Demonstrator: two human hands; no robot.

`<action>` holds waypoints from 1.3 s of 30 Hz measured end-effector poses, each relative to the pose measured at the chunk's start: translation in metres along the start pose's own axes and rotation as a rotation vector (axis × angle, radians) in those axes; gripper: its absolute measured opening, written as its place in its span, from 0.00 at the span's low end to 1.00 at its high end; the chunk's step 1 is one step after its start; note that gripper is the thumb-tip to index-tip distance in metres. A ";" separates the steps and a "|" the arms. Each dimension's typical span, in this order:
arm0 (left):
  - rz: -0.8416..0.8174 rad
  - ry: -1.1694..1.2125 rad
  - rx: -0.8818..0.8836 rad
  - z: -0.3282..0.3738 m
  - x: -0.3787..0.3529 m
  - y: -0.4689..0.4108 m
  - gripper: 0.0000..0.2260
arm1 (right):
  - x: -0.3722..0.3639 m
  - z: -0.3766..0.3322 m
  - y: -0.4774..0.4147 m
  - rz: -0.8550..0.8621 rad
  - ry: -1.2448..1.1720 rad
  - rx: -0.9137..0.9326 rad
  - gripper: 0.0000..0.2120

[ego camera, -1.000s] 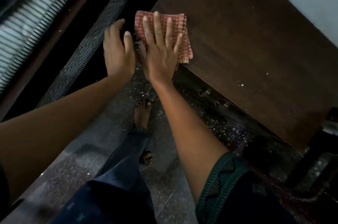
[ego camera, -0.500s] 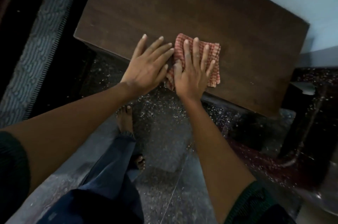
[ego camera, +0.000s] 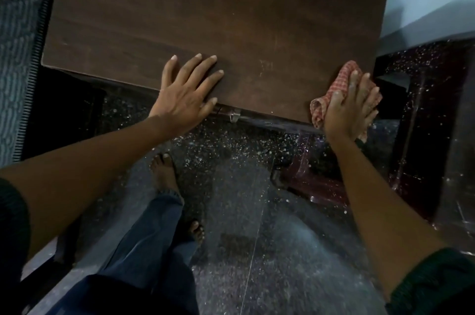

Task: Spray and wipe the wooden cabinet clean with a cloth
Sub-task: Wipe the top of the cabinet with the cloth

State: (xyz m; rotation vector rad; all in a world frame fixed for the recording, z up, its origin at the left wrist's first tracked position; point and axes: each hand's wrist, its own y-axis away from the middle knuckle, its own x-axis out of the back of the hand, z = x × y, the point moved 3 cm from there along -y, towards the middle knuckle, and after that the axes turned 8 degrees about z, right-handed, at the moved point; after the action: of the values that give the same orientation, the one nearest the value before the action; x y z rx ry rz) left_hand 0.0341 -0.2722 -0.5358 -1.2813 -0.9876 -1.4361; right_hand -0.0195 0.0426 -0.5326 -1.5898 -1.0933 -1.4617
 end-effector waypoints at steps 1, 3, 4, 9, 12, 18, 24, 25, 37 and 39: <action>-0.017 -0.021 -0.006 -0.001 -0.001 0.000 0.25 | 0.002 0.002 0.001 0.002 -0.013 -0.023 0.26; -0.051 -0.066 -0.012 -0.001 -0.003 0.000 0.27 | 0.003 0.005 0.002 0.000 -0.053 -0.061 0.26; -0.071 -0.088 -0.014 0.000 -0.002 0.000 0.28 | 0.004 0.006 0.003 0.002 -0.079 -0.085 0.26; -0.112 -0.099 -0.015 0.002 0.001 -0.002 0.29 | 0.003 0.017 0.016 0.068 -0.232 -0.225 0.24; -0.098 -0.091 -0.014 0.000 0.001 -0.001 0.29 | 0.001 0.020 0.027 0.115 -0.298 -0.296 0.24; 0.021 -0.149 -0.043 -0.003 -0.007 0.000 0.30 | -0.003 0.022 0.030 0.236 -0.401 -0.354 0.23; 0.202 -0.152 -0.075 -0.003 -0.014 0.002 0.27 | -0.010 0.015 0.027 0.345 -0.460 -0.417 0.30; 0.238 -0.146 -0.072 -0.004 -0.014 0.001 0.27 | -0.011 0.015 0.026 0.365 -0.448 -0.406 0.29; 0.599 -0.192 -0.126 -0.006 -0.030 0.003 0.30 | -0.030 0.045 0.031 0.696 -0.945 -0.587 0.21; 0.624 -0.183 -0.139 -0.006 -0.031 0.004 0.30 | -0.030 0.046 0.037 0.762 -1.051 -0.599 0.21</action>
State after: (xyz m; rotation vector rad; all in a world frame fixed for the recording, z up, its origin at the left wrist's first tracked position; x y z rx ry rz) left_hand 0.0368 -0.2747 -0.5671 -1.6611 -0.5273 -0.9239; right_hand 0.0323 0.0666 -0.5658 -2.9145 -0.3547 -0.3668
